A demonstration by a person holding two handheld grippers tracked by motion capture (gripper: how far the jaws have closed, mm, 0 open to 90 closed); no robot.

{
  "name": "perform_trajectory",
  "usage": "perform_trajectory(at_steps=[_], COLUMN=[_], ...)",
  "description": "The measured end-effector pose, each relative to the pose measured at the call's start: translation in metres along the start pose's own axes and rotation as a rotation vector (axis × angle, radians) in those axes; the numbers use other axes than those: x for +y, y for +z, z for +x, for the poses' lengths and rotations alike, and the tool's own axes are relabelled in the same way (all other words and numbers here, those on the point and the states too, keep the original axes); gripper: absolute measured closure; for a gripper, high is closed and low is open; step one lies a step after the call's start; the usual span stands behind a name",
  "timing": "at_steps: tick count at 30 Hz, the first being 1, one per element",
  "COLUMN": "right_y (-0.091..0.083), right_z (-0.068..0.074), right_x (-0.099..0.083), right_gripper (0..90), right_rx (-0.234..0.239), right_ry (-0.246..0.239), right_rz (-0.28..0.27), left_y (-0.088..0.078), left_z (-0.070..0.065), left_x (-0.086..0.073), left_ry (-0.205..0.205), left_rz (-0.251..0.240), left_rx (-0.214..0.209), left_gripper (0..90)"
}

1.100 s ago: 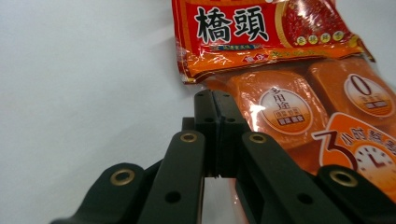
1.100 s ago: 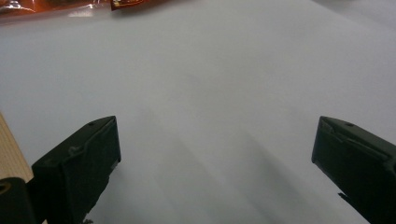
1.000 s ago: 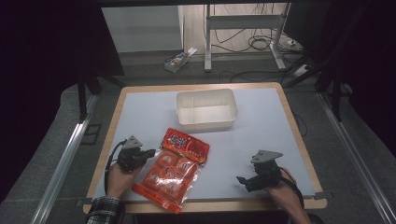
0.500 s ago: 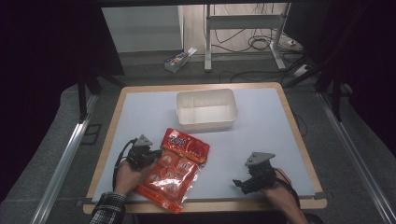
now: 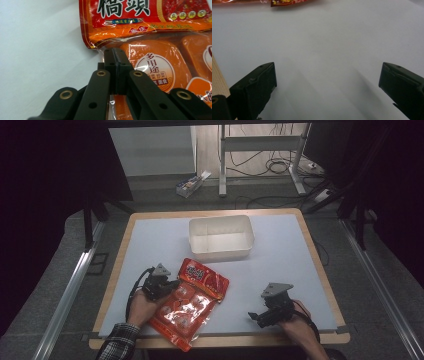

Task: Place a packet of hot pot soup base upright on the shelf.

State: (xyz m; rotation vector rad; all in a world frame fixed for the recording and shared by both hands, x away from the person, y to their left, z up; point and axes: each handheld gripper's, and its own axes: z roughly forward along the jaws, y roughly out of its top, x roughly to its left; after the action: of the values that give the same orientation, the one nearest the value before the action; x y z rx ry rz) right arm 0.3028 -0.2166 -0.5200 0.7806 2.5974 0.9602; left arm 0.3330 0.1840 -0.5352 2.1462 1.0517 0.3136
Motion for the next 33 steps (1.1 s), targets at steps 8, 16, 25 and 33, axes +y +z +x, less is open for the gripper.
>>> perform_trajectory(at_steps=[8,16,25,33], right_y=[0.001,0.001,-0.001,-0.001], right_z=[0.000,0.000,0.000,0.000], right_x=[0.000,0.000,0.000,0.001], right_gripper=[1.3,1.0,1.0,1.0], right_rx=[0.002,0.007,0.010,0.019], right_ry=[-0.004,-0.007,0.008,0.032], right_rz=[0.002,0.001,-0.006,-0.017], left_y=[0.007,0.017,0.004,-0.015], left_z=[-0.014,-0.030,-0.023,-0.026], left_x=[0.013,0.025,0.019,0.008], left_ry=[0.070,0.136,0.107,0.107], left_rz=[0.046,0.064,-0.017,-0.100], left_rx=[0.001,-0.022,0.022,0.027], left_gripper=[90.0,89.9,74.1,50.4])
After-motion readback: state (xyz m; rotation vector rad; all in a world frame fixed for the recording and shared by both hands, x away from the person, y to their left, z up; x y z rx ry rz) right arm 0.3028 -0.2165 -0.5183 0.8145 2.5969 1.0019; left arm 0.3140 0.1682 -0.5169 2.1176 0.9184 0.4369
